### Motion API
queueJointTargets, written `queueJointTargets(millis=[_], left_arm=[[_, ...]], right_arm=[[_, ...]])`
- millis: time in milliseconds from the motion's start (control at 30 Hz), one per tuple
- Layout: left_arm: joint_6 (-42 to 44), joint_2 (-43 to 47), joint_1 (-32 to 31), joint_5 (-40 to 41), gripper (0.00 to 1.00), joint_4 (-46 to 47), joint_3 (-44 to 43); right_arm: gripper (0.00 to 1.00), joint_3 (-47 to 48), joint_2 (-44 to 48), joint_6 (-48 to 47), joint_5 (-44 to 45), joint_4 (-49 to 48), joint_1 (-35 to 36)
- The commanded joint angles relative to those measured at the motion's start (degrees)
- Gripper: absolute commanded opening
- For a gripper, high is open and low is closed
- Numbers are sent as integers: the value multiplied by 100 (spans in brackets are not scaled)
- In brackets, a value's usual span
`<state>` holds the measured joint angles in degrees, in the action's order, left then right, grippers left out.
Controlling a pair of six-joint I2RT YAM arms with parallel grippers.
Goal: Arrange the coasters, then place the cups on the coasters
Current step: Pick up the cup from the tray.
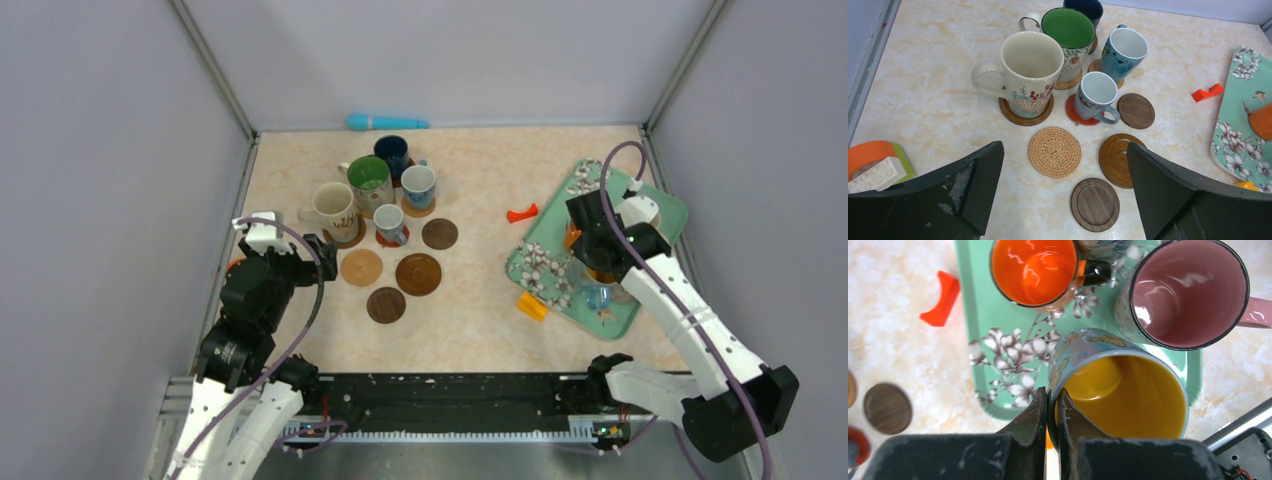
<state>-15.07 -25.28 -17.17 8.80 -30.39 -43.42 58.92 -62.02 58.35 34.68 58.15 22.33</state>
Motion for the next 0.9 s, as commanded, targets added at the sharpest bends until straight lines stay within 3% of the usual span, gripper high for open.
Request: queueJointTargets(millis=[0,267,633,733,867], left_arm=[[13,23,29,-8,98,279,35],[13,42,29,-12,98,278,29],[-13,104,29,68,98,253,15],[-13,101,29,65,98,245,9],[-22,107,29,114,98,228,0]], right_arm=[[0,489,445,-523,-255,-347,-21],[0,563,480,-1067,-1024,-1022,-27],[0,31,563,-2840,-3764,-3111,32],[0,-56,471,-3270,-4436,-3536,246],[0,50,160,-3871,-4451,-3687,892]])
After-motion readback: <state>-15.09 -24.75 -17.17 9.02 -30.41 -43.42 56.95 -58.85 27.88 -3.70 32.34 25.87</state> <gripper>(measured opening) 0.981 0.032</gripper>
